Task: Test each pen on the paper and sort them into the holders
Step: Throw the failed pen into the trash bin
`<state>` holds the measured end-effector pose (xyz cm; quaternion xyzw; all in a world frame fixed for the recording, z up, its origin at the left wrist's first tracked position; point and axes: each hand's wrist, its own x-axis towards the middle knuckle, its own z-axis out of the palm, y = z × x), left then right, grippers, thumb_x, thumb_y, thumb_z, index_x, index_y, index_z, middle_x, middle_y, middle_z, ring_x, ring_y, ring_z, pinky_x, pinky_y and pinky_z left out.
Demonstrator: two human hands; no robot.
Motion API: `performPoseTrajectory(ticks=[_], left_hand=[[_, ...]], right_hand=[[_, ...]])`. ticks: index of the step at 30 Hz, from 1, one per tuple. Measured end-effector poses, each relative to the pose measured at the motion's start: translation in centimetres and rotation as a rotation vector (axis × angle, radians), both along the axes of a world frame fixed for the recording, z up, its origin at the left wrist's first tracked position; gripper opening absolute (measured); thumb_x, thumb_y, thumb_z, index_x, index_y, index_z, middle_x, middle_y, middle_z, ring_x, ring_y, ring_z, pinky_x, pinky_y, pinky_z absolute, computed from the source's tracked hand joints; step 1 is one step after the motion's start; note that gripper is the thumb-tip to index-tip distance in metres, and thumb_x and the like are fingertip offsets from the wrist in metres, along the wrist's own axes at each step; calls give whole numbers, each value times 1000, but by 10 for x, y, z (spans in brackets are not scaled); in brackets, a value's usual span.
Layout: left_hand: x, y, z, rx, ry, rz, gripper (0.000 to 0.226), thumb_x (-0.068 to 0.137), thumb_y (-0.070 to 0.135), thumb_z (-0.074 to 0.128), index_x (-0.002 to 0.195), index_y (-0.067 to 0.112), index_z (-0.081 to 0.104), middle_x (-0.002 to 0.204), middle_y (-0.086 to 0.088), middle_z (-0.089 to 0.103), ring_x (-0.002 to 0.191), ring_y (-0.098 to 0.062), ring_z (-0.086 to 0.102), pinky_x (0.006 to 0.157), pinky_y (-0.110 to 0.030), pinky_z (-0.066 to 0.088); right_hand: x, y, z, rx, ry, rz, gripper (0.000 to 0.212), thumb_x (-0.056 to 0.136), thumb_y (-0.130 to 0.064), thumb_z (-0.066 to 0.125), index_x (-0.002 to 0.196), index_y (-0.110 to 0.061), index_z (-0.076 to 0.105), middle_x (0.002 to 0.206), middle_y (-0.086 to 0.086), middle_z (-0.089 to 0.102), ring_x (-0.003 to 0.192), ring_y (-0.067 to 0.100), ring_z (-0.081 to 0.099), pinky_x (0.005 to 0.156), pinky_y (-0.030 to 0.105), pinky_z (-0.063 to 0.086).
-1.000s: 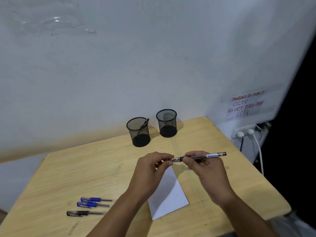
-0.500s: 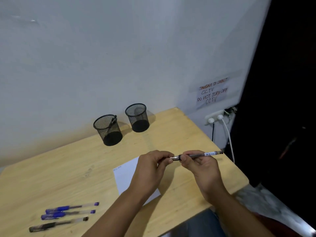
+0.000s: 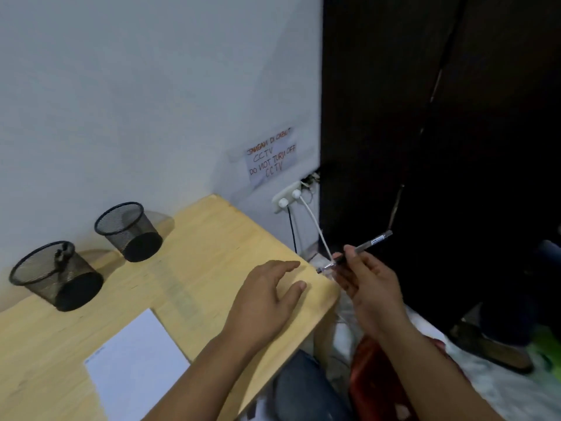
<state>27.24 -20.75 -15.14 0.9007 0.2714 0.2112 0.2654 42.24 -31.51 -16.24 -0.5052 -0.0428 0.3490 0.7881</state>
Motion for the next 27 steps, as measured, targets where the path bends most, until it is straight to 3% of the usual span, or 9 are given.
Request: performPoseTrajectory(ticks=[4,7,9,13,18,22,24,26,27], left_hand=[[29,-14,-11,43,152,-156,54,95,45,57,144,25,45,150,8,43,141,-10,31,113,-14,13],[49,-22,-19,122,317,-262,65,99,51,44,154,24,22,163,7,13,151,-12,2,117,-19,-5],[58,-25,-24,225,419,-300,67,101,54,34,156,21,14,165,4,6,151,-15,-5,119,-28,-5],[57,-26,-32,344,482,-278,66,100,56,24,156,22,15,164,4,12,152,-17,-1,122,-37,1],[59,-25,-37,368,486,-277,64,100,56,26,154,21,24,161,4,25,151,-18,6,122,-39,9],[60,-26,-40,379,495,-273,67,96,57,25,152,20,31,157,2,35,150,-21,14,122,-42,17],[60,-26,-40,378,499,-270,67,96,57,27,151,21,31,156,2,36,150,-20,14,121,-42,18],[61,-26,-40,374,494,-268,67,95,57,27,151,21,31,157,3,34,150,-19,13,122,-40,17],[61,-26,-40,371,488,-268,67,95,57,27,151,21,31,157,4,34,150,-19,13,122,-40,17]], right_hand=[[41,-43,-20,-92,40,-155,12,97,-12,58,98,-8,69,91,10,70,85,20,67,84,34,57],[56,-74,-50,-181,81,-221,10,97,-10,59,99,-6,68,96,13,70,89,25,67,84,35,56],[58,-91,-75,-243,110,-234,12,97,-9,57,93,-6,67,95,13,70,87,24,68,81,33,55],[56,-120,-131,-389,214,-245,10,97,-4,56,98,-2,65,95,15,68,84,25,68,77,34,55],[41,-150,-186,-579,308,-245,28,94,-5,62,118,9,59,95,20,68,94,40,67,94,49,54],[36,-164,-207,-645,378,-255,31,95,-5,60,122,12,56,104,26,66,102,45,66,93,48,53],[37,-169,-213,-678,399,-221,28,95,-7,60,117,10,60,97,23,69,99,43,68,92,47,54],[38,-171,-214,-725,385,-192,16,94,-7,61,104,6,63,102,27,68,107,46,66,97,51,52],[39,-171,-215,-737,372,-182,16,95,-6,59,107,5,61,106,27,66,111,47,63,98,51,52]])
